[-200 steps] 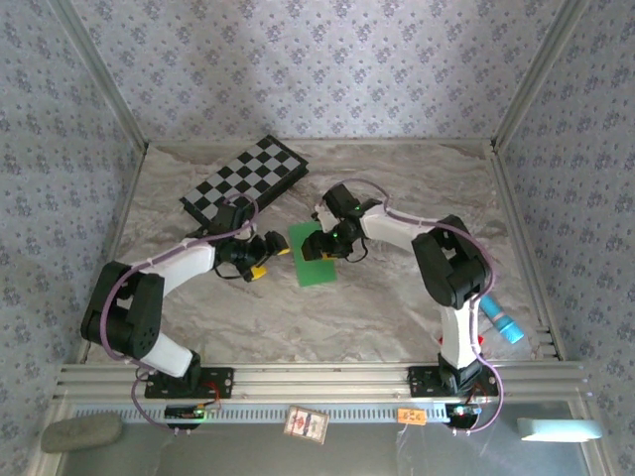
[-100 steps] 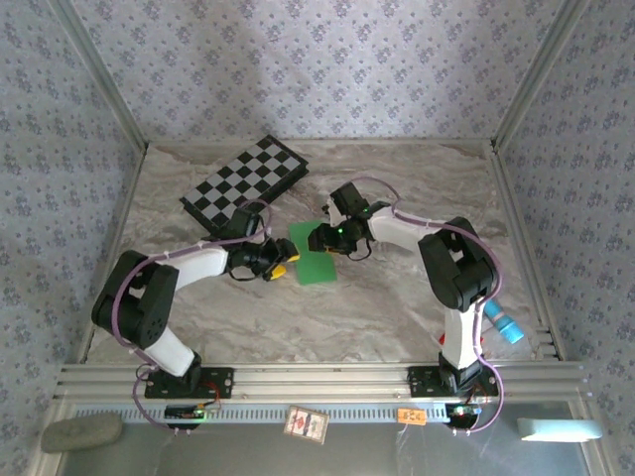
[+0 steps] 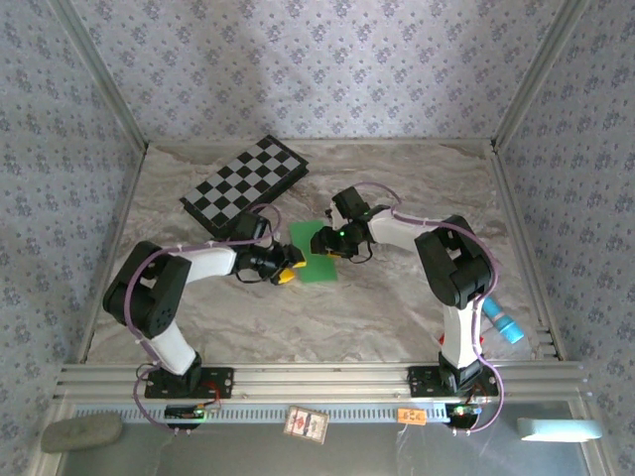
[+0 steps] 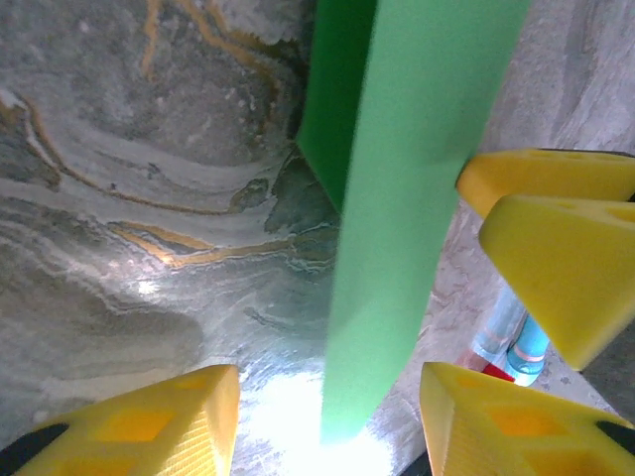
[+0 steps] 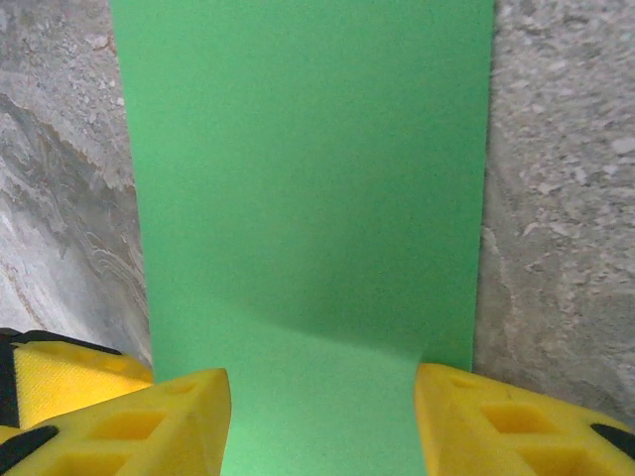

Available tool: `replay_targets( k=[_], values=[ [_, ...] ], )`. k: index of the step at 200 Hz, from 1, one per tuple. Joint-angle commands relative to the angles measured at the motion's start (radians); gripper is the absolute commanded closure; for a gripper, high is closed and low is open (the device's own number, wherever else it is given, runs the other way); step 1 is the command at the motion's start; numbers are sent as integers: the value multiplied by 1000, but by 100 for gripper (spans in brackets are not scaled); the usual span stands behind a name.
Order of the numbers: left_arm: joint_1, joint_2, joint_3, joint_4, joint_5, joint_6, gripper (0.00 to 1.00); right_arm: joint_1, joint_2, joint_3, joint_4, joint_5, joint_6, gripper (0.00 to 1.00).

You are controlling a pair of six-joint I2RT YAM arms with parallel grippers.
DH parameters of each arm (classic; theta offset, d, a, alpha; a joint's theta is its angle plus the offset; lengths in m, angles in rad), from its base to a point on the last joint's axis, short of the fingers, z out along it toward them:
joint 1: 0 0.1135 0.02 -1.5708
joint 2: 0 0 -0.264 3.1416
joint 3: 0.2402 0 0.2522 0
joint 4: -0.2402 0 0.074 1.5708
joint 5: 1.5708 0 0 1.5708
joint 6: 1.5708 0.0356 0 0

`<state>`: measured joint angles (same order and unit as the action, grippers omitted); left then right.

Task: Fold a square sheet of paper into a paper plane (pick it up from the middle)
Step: Third fold the triangle at the center of the table.

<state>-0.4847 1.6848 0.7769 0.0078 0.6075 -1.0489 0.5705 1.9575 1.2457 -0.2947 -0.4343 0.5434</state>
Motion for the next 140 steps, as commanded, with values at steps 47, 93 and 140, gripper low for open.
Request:
replay_targets(
  k=[47, 93, 140],
  values=[
    [-7, 47, 36, 96, 35, 2, 57, -13, 26, -20, 13, -27, 21, 47],
    [-8, 74, 38, 142, 48, -23, 61, -17, 27, -27, 24, -34, 27, 48],
    [-2, 68, 42, 127, 38, -10, 61, -26, 24, -35, 32, -39, 30, 48]
  ],
)
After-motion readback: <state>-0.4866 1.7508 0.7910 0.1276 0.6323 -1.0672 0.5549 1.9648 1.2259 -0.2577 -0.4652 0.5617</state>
